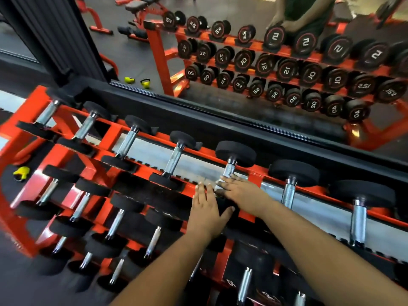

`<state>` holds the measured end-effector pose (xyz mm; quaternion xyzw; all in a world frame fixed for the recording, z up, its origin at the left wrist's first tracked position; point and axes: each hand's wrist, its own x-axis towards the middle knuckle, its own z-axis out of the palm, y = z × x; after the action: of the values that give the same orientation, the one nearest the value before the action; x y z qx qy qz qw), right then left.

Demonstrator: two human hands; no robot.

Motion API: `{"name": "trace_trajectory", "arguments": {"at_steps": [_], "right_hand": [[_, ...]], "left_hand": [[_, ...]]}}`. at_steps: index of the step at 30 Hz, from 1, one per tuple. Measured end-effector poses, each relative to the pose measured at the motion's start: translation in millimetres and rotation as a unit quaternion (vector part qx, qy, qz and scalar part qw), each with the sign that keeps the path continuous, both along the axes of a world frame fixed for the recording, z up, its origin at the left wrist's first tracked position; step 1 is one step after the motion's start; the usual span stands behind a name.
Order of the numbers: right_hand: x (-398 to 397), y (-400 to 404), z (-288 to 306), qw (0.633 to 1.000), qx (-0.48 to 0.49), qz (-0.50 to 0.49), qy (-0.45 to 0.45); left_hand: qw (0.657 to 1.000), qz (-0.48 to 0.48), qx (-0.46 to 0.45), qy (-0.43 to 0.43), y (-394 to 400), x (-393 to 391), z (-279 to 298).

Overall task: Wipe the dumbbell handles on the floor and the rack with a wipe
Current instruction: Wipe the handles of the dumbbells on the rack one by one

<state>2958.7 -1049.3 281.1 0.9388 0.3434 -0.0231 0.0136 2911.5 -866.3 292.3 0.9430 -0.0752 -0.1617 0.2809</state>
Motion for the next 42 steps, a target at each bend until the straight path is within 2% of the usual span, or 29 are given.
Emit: {"name": "trace_trajectory", "arguments": {"at_steps": [2,7,10,12,14,17,20,22,26,29,34,39,42], "right_hand": [[1.3,-10.6,6.7,0.999,-0.025,0.019,0.020],[5.7,-4.3,13.5,0.993,-0.067,-0.099,0.002],[-8.2,-0.5,6.4,0.997,-0.070,-0.009,0.037],[-4.6,-8.8,10.1,0.996,-0.082,0.021,0.011],[5.0,-12.5,17.4,0.995,-0.088,-0.040,-0.018],[6.3,1.7,20.6,0.989,-0.081,-0.125,-0.012],[-6.4,4.8,10.9,0.995,-0.076,-0.057,0.012],[-7.6,-2.1,10.8,0.994,-0.105,-0.024,-0.012],[8.5,0.9,13.1,0.978,-0.159,-0.112,-0.080],[15.7,18.1,10.5,0.964,-0.201,-0.135,-0.110],[-5.7,15.2,9.4,0.964,-0.184,-0.171,-0.081],[11.6,18.4,11.8,0.965,-0.207,-0.127,-0.096],[24.9,20.5,18.1,0.972,-0.203,-0.098,-0.059]], "left_hand": [[1.000,-0.006,0.004,0.003,-1.2,-1.1,-0.8],[1.000,-0.018,0.018,0.011,-0.2,-1.3,1.6],[0.999,-0.029,0.040,0.009,-2.8,-1.4,1.0],[0.998,-0.031,0.049,0.030,-6.0,2.5,4.2],[0.996,-0.034,0.062,0.050,-7.2,6.9,7.7],[0.994,-0.038,0.078,0.064,-6.9,9.8,10.7],[0.993,-0.039,0.087,0.067,-8.4,10.0,10.9],[0.993,-0.039,0.094,0.067,-9.9,10.3,12.2],[0.990,-0.043,0.105,0.081,-10.2,12.2,12.5],[0.990,-0.043,0.105,0.085,-8.9,13.0,11.9],[0.988,-0.050,0.112,0.094,-8.0,14.4,13.5],[0.987,-0.047,0.120,0.098,-9.6,13.9,14.0],[0.985,-0.052,0.129,0.105,-9.2,17.6,14.5]]}}
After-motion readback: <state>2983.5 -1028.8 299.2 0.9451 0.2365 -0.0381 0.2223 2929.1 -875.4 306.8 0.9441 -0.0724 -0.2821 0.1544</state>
